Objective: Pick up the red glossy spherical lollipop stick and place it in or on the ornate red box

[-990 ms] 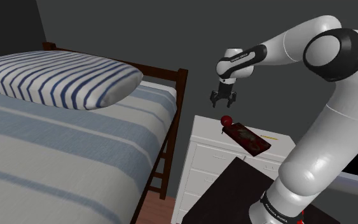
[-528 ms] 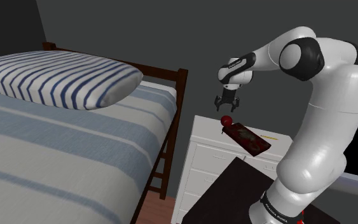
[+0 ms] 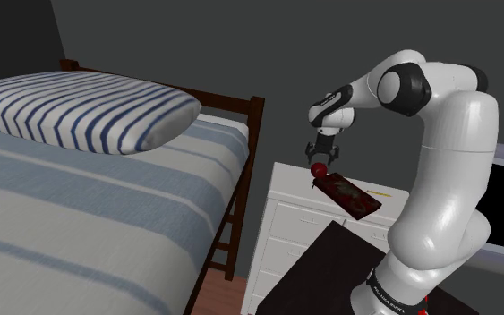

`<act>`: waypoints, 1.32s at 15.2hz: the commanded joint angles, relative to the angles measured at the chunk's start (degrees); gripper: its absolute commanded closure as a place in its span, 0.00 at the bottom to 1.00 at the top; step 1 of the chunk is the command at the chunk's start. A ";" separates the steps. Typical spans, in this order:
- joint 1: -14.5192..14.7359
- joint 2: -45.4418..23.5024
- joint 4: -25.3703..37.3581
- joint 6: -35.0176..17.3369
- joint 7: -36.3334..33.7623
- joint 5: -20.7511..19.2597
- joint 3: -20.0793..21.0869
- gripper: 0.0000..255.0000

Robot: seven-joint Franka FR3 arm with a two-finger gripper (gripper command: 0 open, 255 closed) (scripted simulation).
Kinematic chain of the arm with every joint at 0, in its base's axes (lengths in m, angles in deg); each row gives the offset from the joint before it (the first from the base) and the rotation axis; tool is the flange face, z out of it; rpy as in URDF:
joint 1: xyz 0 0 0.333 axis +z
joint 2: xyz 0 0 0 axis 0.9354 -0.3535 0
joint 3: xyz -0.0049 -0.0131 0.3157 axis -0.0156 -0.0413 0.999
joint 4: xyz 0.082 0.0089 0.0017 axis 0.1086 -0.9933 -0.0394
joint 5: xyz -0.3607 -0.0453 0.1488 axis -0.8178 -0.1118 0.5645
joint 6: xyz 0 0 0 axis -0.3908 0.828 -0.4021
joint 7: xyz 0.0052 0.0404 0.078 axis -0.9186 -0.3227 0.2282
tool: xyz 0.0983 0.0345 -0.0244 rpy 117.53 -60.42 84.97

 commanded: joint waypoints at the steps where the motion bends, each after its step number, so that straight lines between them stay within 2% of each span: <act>1: -0.13 -0.75 -0.61 -1.36 0.17 0.31 0.13 0.00; 10: -0.25 -1.43 -1.00 -2.39 0.35 0.57 0.25 0.00; 11: -0.25 -1.43 -1.00 -2.39 0.35 0.57 0.25 1.00; 20: -0.25 -1.43 -1.00 -2.39 0.35 0.57 0.25 1.00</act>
